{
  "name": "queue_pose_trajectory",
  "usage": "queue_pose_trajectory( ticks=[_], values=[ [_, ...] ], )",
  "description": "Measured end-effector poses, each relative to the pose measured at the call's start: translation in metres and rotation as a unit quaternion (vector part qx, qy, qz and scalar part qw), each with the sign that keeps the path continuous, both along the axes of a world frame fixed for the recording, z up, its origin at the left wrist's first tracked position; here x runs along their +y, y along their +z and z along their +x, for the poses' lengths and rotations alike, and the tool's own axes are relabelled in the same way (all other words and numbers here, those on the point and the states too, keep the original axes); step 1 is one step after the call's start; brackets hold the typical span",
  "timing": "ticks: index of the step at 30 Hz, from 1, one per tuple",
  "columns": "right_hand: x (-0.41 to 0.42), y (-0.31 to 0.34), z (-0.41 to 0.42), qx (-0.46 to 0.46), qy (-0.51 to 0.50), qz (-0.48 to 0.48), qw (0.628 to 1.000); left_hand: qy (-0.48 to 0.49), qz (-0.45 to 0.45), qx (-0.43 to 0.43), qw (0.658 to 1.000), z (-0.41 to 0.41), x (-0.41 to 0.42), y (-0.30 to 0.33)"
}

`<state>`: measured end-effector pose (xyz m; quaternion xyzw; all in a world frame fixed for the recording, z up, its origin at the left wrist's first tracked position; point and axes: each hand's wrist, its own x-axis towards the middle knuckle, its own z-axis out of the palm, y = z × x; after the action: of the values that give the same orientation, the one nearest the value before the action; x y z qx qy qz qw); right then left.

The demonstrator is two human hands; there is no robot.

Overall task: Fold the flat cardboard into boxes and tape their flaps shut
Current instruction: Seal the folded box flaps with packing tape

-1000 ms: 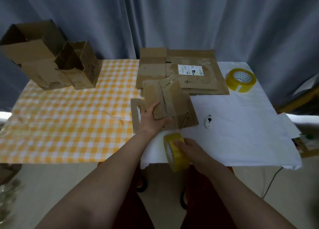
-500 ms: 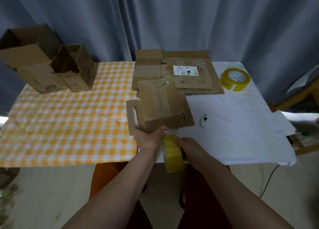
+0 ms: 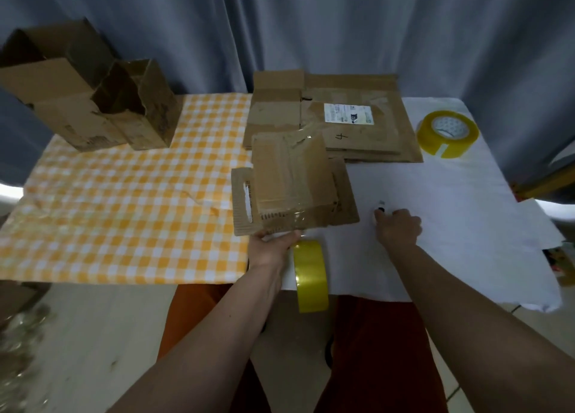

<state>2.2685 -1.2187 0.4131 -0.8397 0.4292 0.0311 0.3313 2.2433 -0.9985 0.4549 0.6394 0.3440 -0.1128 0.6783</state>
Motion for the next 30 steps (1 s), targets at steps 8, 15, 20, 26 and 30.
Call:
queue_pose_trajectory(
  ticks=[8, 15, 20, 26, 30],
  values=[
    [-0.009, -0.01, 0.013, -0.107, 0.019, 0.026, 0.994, 0.007, 0.022, 0.048, 0.999, -0.005, -0.003, 0.0],
    [0.044, 0.052, -0.053, -0.433, 0.199, 0.01, 0.879, -0.007, -0.039, -0.004, 0.999, -0.009, -0.002, 0.005],
    [0.08, 0.07, -0.068, -0.379, 0.442, -0.113, 0.805, -0.005, -0.082, -0.011, 0.997, -0.016, -0.002, 0.01],
    [0.086, 0.072, -0.052, -0.286, 0.551, -0.214, 0.754, -0.015, -0.092, -0.027, 0.995, -0.02, 0.002, 0.014],
    [0.086, 0.072, -0.045, -0.273, 0.56, -0.21, 0.754, -0.023, -0.084, -0.031, 0.996, -0.019, 0.003, 0.017]
  ],
)
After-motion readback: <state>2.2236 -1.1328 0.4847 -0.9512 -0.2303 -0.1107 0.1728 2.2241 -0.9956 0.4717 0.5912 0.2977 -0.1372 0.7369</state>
